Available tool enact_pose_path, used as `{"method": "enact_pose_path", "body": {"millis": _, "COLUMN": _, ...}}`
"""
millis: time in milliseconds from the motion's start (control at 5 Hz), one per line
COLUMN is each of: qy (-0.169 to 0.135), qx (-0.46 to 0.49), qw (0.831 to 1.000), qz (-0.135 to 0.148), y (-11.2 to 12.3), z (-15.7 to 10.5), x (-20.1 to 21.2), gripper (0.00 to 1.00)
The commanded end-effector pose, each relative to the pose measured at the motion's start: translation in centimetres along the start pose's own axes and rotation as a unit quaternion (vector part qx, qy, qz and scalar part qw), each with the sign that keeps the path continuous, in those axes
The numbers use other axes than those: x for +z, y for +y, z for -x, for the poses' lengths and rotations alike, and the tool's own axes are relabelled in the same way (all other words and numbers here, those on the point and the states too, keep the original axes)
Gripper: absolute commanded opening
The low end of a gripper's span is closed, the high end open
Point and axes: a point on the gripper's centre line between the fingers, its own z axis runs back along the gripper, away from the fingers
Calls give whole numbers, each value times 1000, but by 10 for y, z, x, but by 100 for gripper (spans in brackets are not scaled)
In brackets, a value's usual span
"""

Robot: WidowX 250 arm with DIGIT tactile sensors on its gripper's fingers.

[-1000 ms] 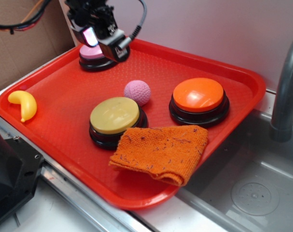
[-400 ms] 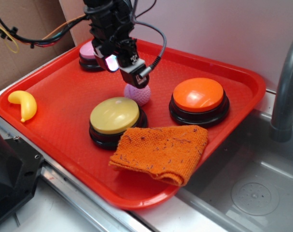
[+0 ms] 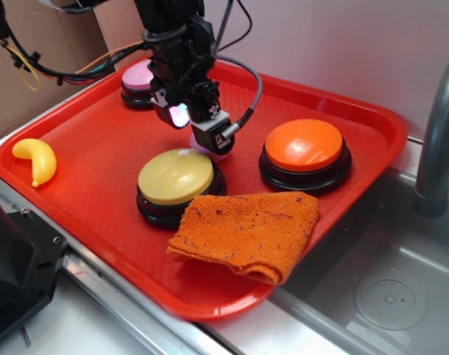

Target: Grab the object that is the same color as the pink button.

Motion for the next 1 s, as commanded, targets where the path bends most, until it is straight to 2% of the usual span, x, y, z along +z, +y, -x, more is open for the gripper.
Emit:
{"method": "enact_pose_path", "body": {"millis": 0, "qy": -30, "qx": -13, "qw": 999, "qz": 9, "y": 0, "z": -13, "x": -4, "gripper": 100}}
{"method": "enact_pose_path", "body": {"millis": 400, "qy": -53, "qx": -19, "qw": 998, "qz": 20, "y": 5, "z": -13, "x": -6, "gripper": 9}}
{"method": "enact_pose_path", "body": {"millis": 600, "qy": -57, "qx": -19, "qw": 998, "qz": 21, "y": 6, "z": -14, "x": -5, "gripper": 0}}
{"method": "enact_pose_path", "body": {"millis": 800, "qy": -63, "qx": -42, "qw": 997, "qz": 32, "y": 7, "z": -13, "x": 2, "gripper": 0}}
